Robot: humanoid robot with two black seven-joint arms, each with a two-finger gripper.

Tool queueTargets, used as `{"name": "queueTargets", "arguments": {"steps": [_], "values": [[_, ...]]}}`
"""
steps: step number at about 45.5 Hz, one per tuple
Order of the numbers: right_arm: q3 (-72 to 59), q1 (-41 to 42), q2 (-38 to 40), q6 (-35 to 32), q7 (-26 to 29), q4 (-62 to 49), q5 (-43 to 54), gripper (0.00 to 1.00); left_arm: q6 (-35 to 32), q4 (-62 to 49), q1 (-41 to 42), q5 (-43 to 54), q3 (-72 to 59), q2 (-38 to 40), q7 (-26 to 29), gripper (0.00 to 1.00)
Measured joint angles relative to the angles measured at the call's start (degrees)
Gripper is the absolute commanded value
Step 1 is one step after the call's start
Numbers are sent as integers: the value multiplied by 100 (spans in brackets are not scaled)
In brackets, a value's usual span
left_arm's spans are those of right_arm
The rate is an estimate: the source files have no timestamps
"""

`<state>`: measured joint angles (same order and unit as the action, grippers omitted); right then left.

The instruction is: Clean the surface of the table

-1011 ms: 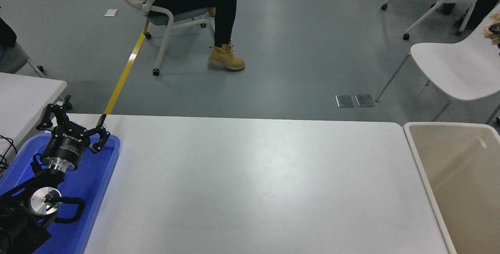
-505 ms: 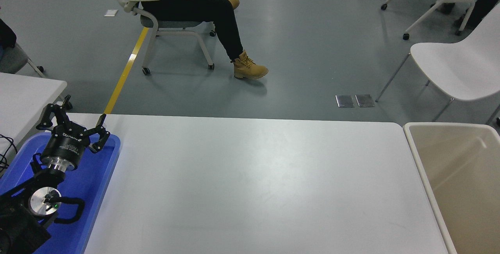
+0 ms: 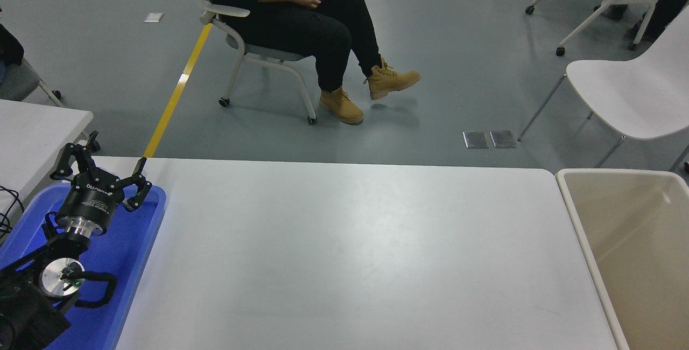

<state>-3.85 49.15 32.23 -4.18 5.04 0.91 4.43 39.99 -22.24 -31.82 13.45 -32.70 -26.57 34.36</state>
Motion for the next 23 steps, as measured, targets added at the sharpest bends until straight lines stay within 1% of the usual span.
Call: {"name": "queueTargets", "arguments": {"steps": [23], "values": [[-72,-906,-772,21,-9,8,37,0,0,0,0,0,0,-3,0,100]]}}
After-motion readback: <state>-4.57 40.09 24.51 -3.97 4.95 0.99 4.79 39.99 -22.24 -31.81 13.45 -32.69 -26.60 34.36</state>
